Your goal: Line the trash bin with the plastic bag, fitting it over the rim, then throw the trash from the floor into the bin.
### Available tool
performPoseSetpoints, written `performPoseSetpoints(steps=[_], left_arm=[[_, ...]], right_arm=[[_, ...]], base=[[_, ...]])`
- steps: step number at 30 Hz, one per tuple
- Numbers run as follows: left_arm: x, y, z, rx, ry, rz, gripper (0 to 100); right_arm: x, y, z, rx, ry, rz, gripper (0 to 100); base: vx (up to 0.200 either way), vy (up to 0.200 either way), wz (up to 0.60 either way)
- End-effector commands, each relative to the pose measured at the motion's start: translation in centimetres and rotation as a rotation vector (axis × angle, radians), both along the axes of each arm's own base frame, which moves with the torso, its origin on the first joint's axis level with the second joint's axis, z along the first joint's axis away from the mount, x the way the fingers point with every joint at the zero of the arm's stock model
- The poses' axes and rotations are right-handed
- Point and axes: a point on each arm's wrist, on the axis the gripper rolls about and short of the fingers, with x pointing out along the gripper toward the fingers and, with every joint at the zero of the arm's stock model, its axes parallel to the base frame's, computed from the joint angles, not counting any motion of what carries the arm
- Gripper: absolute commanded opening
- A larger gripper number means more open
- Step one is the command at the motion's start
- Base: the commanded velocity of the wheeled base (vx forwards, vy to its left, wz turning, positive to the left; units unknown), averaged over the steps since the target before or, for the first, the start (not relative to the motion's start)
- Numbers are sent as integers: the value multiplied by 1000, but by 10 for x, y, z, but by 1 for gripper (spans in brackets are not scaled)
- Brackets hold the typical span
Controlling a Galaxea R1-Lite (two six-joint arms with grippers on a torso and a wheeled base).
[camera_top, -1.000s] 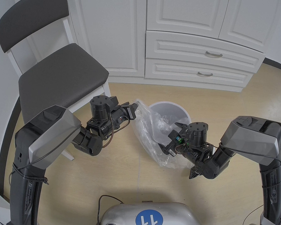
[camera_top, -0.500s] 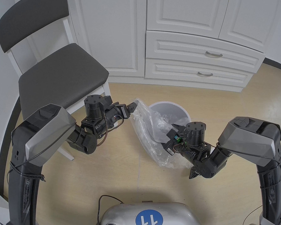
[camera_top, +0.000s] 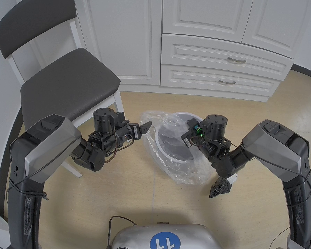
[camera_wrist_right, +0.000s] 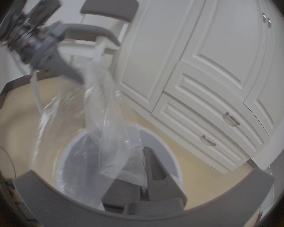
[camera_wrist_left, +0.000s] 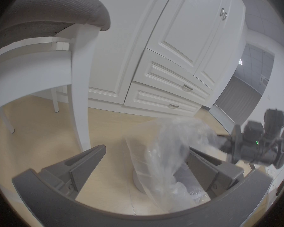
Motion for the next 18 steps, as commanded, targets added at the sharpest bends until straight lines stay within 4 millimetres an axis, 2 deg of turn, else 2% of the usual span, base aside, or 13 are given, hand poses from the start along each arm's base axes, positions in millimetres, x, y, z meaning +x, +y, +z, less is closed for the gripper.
performPoseSetpoints(steps=[1,10,14,18], left_arm=[[-1,-1,-9,35,16,-4,100],[-9,0,-5,-14,-63,-71,100],[-17,2,-3,-36,-104,-130,100],[-21,4,7,-42,-121,-133,100]], right_arm=[[36,-5,-6,93,-21,-116,0],[78,-17,-27,157,-72,-185,0],[95,-27,-20,196,-154,-271,0],[103,-43,-17,200,-172,-306,0]], base=[[0,0,0],[0,0,0],[0,0,0],[0,0,0]])
